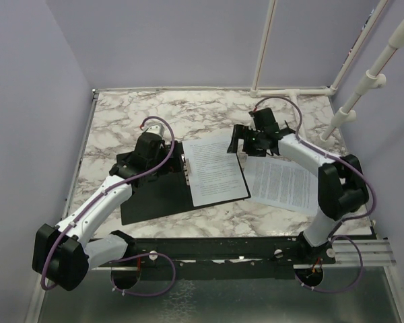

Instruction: Put the files into the folder

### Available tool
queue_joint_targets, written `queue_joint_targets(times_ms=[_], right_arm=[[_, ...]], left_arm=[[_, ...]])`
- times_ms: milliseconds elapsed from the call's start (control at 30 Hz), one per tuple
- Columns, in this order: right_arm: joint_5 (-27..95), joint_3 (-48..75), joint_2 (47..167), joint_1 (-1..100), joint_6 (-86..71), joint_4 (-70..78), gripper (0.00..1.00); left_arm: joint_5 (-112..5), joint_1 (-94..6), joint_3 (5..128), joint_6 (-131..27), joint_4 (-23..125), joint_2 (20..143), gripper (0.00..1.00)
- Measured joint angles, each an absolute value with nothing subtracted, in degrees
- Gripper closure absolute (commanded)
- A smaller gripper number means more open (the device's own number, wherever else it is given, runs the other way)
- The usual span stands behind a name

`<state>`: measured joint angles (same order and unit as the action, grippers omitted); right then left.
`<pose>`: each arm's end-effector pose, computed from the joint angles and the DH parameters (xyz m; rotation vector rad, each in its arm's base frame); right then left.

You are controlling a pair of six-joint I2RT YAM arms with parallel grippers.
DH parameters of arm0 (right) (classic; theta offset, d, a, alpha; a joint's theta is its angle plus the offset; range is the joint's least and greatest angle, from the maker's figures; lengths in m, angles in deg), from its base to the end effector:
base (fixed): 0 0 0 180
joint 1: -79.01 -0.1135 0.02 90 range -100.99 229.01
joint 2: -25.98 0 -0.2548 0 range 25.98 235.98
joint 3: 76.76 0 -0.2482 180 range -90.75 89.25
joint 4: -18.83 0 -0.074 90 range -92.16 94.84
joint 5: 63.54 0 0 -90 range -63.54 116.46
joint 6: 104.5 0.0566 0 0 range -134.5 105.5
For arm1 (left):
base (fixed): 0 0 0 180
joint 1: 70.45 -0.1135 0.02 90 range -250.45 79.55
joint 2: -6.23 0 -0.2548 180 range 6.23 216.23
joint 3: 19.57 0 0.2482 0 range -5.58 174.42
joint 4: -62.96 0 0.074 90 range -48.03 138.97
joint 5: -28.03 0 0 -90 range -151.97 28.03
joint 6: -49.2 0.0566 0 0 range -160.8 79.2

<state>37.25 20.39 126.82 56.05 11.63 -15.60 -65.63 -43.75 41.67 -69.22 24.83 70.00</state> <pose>0.3485 0.1592 0.1844 -0.0114 2.5612 0.5817 0.2288 -0.1110 0.2461 -0.0687 2.3150 -0.4265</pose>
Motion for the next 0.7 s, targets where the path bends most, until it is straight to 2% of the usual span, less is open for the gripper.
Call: queue_joint_targets(times_ms=[433, 700], right_arm=[[24.1, 36.4, 100.4, 56.1, 18.0, -21.5, 0.0], [17.5, 40.8, 94.4, 56.1, 27.2, -29.6, 0.0]], left_arm=[[-60.4, -39.5, 48.6, -71.5, 27.5, 78.1, 0.01], [-56.7, -32.0, 58.1, -73.6, 31.8, 89.5, 0.01]])
